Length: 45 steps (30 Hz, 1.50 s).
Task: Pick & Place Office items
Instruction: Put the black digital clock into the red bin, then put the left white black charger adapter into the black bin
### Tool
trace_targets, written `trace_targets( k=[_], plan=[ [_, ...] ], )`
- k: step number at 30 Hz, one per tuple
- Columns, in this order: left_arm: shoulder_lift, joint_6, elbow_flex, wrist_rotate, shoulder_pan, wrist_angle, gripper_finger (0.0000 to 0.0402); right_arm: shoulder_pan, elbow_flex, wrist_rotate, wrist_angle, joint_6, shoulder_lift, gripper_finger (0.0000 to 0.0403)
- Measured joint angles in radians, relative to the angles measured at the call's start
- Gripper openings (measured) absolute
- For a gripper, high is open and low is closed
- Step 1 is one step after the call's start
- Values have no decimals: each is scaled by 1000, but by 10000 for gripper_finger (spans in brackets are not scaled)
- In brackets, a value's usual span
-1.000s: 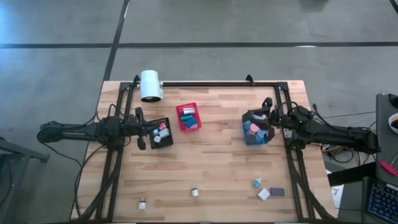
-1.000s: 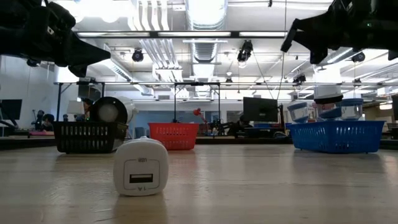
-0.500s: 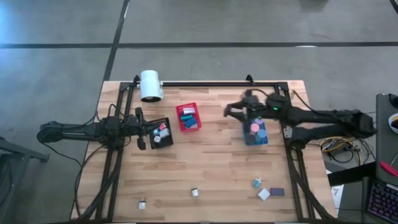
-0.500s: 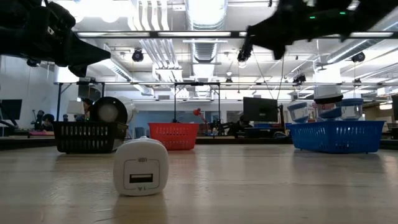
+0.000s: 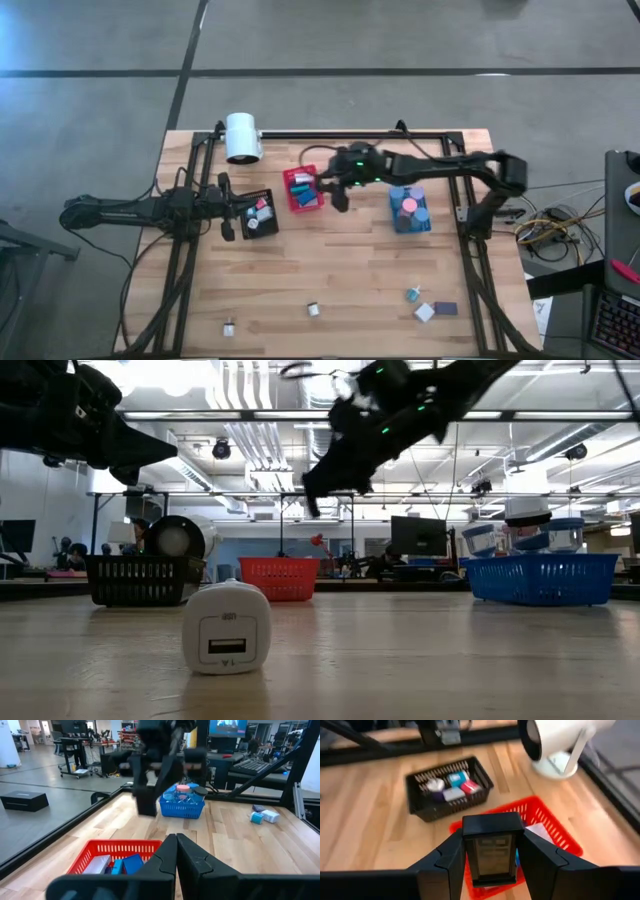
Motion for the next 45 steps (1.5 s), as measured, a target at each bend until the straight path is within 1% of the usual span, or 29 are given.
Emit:
trace_targets(
  k=[4,8,10,12,18,21,25,33,37,41,45],
  plan=[
    [0,0,0,1,0,-1,10,10,123,20,-75,-9,123,143],
    [0,0,0,2,0,-4,10,21,229,24,-163,-36,206,143],
    [0,0,0,2,0,-7,10,25,273,44,-208,-50,243,143],
    [2,0,0,2,0,-8,10,28,310,48,-251,-64,282,143],
    [6,0,0,2,0,-10,10,32,393,50,-298,-82,380,144],
    [8,0,0,2,0,-10,10,32,420,59,-316,-86,400,145],
    [8,0,0,2,0,-9,10,32,425,70,-335,-109,401,155],
    [9,0,0,2,0,-12,10,31,432,75,-380,-106,362,215],
    [8,0,0,1,0,-12,10,31,432,74,-405,-108,312,232],
    [9,0,0,1,0,-15,10,37,420,60,-404,-113,237,233],
    [8,0,0,1,0,-15,10,63,383,-12,-347,-167,95,211]
  ],
)
